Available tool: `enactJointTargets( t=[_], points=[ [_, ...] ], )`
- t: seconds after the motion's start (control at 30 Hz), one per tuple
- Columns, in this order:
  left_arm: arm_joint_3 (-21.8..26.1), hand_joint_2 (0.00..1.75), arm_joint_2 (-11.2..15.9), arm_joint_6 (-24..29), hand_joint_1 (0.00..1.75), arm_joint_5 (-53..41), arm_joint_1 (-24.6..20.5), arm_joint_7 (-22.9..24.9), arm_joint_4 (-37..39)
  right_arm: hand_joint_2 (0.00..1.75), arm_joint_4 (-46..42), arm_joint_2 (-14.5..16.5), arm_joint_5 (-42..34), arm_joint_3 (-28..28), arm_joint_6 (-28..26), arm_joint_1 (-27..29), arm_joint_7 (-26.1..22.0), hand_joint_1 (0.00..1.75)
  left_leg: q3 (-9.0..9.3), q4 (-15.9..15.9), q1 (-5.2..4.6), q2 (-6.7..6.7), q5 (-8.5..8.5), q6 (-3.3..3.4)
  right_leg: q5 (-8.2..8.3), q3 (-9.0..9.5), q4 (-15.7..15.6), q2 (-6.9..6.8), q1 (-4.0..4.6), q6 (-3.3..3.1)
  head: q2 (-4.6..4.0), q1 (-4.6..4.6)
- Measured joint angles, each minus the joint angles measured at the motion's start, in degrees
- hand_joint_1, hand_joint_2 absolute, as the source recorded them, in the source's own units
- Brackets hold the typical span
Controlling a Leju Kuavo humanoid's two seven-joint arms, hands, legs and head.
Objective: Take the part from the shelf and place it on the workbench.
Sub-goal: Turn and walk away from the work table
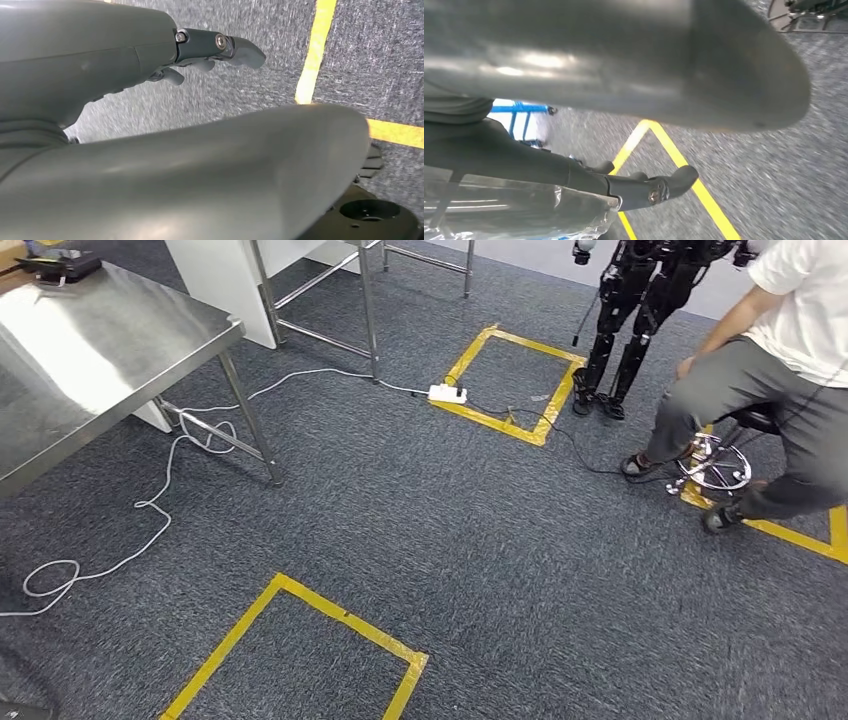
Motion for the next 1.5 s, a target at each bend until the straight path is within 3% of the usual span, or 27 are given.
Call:
enactJointTargets(
  t=[0.03,0.07,0.13,0.17,0.23,0.43,0.47,0.57,0.6,0.63,0.7,0.77,0.83,0.87,0.93,1.0,1.07,1.1,1.13,1.2,1.27,1.3,1.33,1.37,1.4,1.43,1.5],
  points=[
    [0.0,0.0,0.1,0.0,0.0,0.0,0.0,0.1,0.0,0.0,0.0,0.0,0.1,0.0,0.1,0.1,0.0,0.0,-0.06,0.0,-0.03,0.87,-0.02,-0.05,0.07,0.11,0.4,-0.19,-0.22,0.5,0.0,0.05],
    [0.0,0.0,0.1,0.0,0.0,-0.1,0.0,0.1,0.0,0.0,0.0,0.0,0.3,0.0,0.2,0.2,0.0,0.0,-0.05,0.0,-0.01,1.68,-0.05,-0.14,0.89,1.45,-1.6,-0.5,-0.45,1.13,0.0,0.1],
    [-0.1,0.0,0.2,-0.1,0.0,-0.4,0.0,0.2,0.0,0.0,0.0,-0.1,0.6,0.0,0.4,0.2,0.1,0.0,0.18,0.1,-0.06,3.15,-0.24,-0.65,3.36,6.46,-9.7,-2.86,-0.9,2.14,0.0,0.18],
    [-0.1,0.0,0.2,-0.1,0.0,-0.6,0.0,0.2,0.0,0.0,0.0,-0.1,0.7,0.0,0.6,0.0,0.2,0.0,0.37,0.2,-0.16,3.79,-0.43,-1.07,4.37,8.48,-13.1,-4.32,-0.81,2.23,0.0,0.17],
    [-0.3,0.0,0.4,-0.4,0.0,-1.0,-0.1,0.4,0.0,0.0,0.0,0.0,1.0,0.0,1.0,-0.2,0.5,0.0,0.72,0.3,-0.4,4.66,-0.75,-1.85,5.22,10.0,-15.8,-5.99,-0.39,1.73,0.0,0.04],
    [-0.5,0.0,0.4,-0.6,0.0,-1.4,-0.4,0.6,0.0,0.0,0.0,0.0,1.0,0.0,1.2,-0.1,0.6,0.0,1.15,0.2,-0.35,5.65,-0.87,-2.48,5.4,9.46,-15.7,-4.92,0.02,0.94,0.0,-0.11],
    [-0.7,0.0,0.4,-0.6,0.0,-1.5,-0.5,0.8,0.0,0.0,0.0,-0.1,1.0,0.0,1.3,-0.1,0.7,0.0,0.85,1.3,-0.06,4.37,-1.97,-2.84,5.59,9.39,-15.8,-4.1,-0.16,0.29,0.0,-0.19],
    [-1.3,0.0,0.6,-0.6,0.0,-1.8,-0.3,1.1,0.0,0.0,0.0,0.0,1.1,0.0,1.5,0.1,0.9,0.0,-5.21,15.0,0.65,-1.58,-9.08,-3.4,6.39,9.23,-16.0,0.56,-0.01,-2.0,0.0,-0.5],
    [-1.4,0.0,0.6,-0.6,0.0,-1.8,-0.2,1.2,0.0,0.0,0.0,0.0,1.2,0.0,1.7,0.1,1.0,0.0,-6.23,16.9,0.66,-2.12,-9.24,-3.24,6.47,9.13,-15.9,1.9,0.29,-2.25,0.0,-0.49],
    [-1.4,0.0,0.6,-0.6,0.0,-1.8,-0.2,1.2,0.0,0.0,0.0,0.0,1.3,0.0,1.9,0.2,1.0,0.0,-5.0,14.1,0.69,-2.38,-7.15,-3.07,6.47,9.17,-15.8,2.76,0.35,-2.24,0.0,-0.5],
    [-1.4,0.0,0.8,-0.6,0.0,-2.0,-0.1,1.3,0.0,0.0,0.0,-0.1,1.6,0.0,2.2,0.2,1.1,0.0,-1.59,6.3,0.82,-4.77,-3.08,-2.64,6.45,9.07,-15.4,4.31,0.56,-2.09,0.0,-0.49],
    [-1.4,0.0,0.9,-0.6,0.0,-2.2,-0.2,1.2,0.0,0.0,0.0,0.0,1.9,0.0,2.4,0.1,1.2,0.0,0.04,2.3,0.68,-6.68,-1.78,-2.28,6.51,8.57,-15.2,5.54,0.71,-1.51,0.0,-0.43],
    [-1.4,0.0,1.0,-0.5,0.0,-2.3,-0.3,1.0,0.0,0.0,0.0,-0.1,2.1,0.0,2.5,0.2,1.2,0.0,0.13,1.8,0.26,-5.83,-1.65,-1.61,6.84,7.92,-15.3,6.67,0.56,-0.53,0.0,-0.41],
    [-1.4,0.0,1.0,-0.5,0.0,-2.3,-0.3,1.0,0.0,0.0,0.0,-0.1,2.1,0.0,2.6,0.3,1.3,0.0,0.26,1.3,0.18,-5.12,-1.29,-1.12,6.85,7.56,-15.1,6.24,0.52,-0.21,0.0,-0.4],
    [-1.4,0.0,1.1,-0.4,0.0,-2.3,-0.2,1.0,0.0,0.0,0.1,-0.2,2.2,0.0,2.9,0.3,1.4,0.0,0.48,0.4,0.23,-3.45,-0.54,-0.2,5.12,5.65,-12.0,3.38,0.6,-0.22,0.0,-0.18],
    [-1.4,0.0,1.2,-0.4,0.0,-2.3,-0.1,0.9,0.0,0.0,0.1,-0.2,2.2,0.0,3.0,0.2,1.4,0.0,0.4,0.1,0.11,-1.62,-0.35,0.16,1.48,2.08,-4.9,0.57,0.41,-0.58,0.0,0.0],
    [-1.4,0.0,1.2,-0.4,0.0,-2.3,-0.1,1.0,0.0,0.0,0.1,-0.2,2.2,0.0,3.1,0.2,1.4,0.0,0.29,0.2,0.01,0.25,-0.41,0.11,-0.6,-0.51,0.8,-0.05,-0.02,-0.08,0.0,0.0],
    [-1.4,0.0,1.3,-0.4,0.0,-2.3,-0.1,1.0,0.0,0.0,0.1,-0.2,2.2,0.0,3.1,0.3,1.5,0.0,0.28,0.2,0.01,1.1,-0.47,0.01,-0.32,-0.18,0.6,-0.27,-0.26,0.51,0.0,0.04],
    [-1.4,0.0,1.3,-0.4,0.0,-2.3,-0.1,1.0,0.0,0.0,0.1,-0.3,2.2,0.0,3.1,0.3,1.5,0.0,0.34,0.2,0.06,1.89,-0.56,-0.15,0.69,1.39,-2.0,-0.73,-0.52,1.21,0.0,0.04],
    [-1.4,0.0,1.3,-0.4,0.0,-2.4,-0.1,1.0,0.0,0.0,0.1,-0.3,2.3,0.0,3.2,0.3,1.6,0.0,0.67,0.3,0.0,3.25,-0.95,-0.8,3.37,6.33,-10.1,-3.33,-0.87,2.26,0.0,0.14],
    [-1.4,0.0,1.4,-0.4,0.0,-2.5,-0.1,1.0,0.0,0.0,0.1,-0.3,2.5,0.0,3.4,0.2,1.7,0.0,1.2,0.5,-0.26,4.46,-1.45,-1.69,5.0,9.05,-14.7,-5.3,-0.75,1.88,0.0,-0.09],
    [-1.4,0.0,1.4,-0.3,0.0,-2.5,-0.1,1.0,0.0,0.0,0.1,-0.2,2.6,0.1,3.5,0.1,1.8,0.0,1.44,0.5,-0.34,5.04,-1.64,-2.06,5.27,9.21,-15.0,-5.34,-0.53,1.4,0.0,-0.22],
    [-1.4,0.0,1.4,-0.3,0.0,-2.6,-0.2,1.0,0.0,0.0,0.1,-0.2,2.6,0.1,3.7,0.2,1.8,0.0,1.7,0.6,-0.16,5.66,-1.77,-2.37,5.38,9.09,-15.0,-4.54,-0.46,0.86,0.0,-0.43],
    [-1.4,0.0,1.3,-0.2,0.0,-2.6,-0.3,1.0,0.0,0.0,0.1,-0.3,2.7,0.1,3.8,0.3,1.9,0.0,1.85,0.7,0.16,5.66,-2.07,-2.69,5.42,9.06,-15.0,-3.8,-0.54,0.4,0.0,-0.51],
    [-1.4,0.0,1.3,-0.2,0.0,-2.6,-0.3,0.9,0.0,0.0,0.1,-0.4,2.8,0.1,4.0,0.3,1.9,0.0,1.72,1.4,0.49,4.73,-2.82,-2.95,5.48,9.09,-15.0,-3.1,-0.59,-0.02,0.0,-0.53],
    [-1.4,0.0,1.3,-0.2,0.0,-2.6,-0.3,0.9,0.0,0.0,0.1,-0.4,2.9,0.1,4.1,0.3,1.9,0.0,1.05,3.2,0.74,3.15,-4.18,-3.16,5.58,9.12,-15.0,-2.38,-0.64,-0.56,0.0,-0.62],
    [-1.4,0.0,1.3,-0.1,0.0,-2.6,-0.1,0.9,0.0,0.0,0.1,-0.5,3.0,0.1,4.1,0.3,2.0,0.0,-2.1,10.0,0.89,-0.46,-8.02,-3.17,5.73,9.04,-15.1,-1.0,-0.37,-1.27,0.0,-0.77]
  ],
)
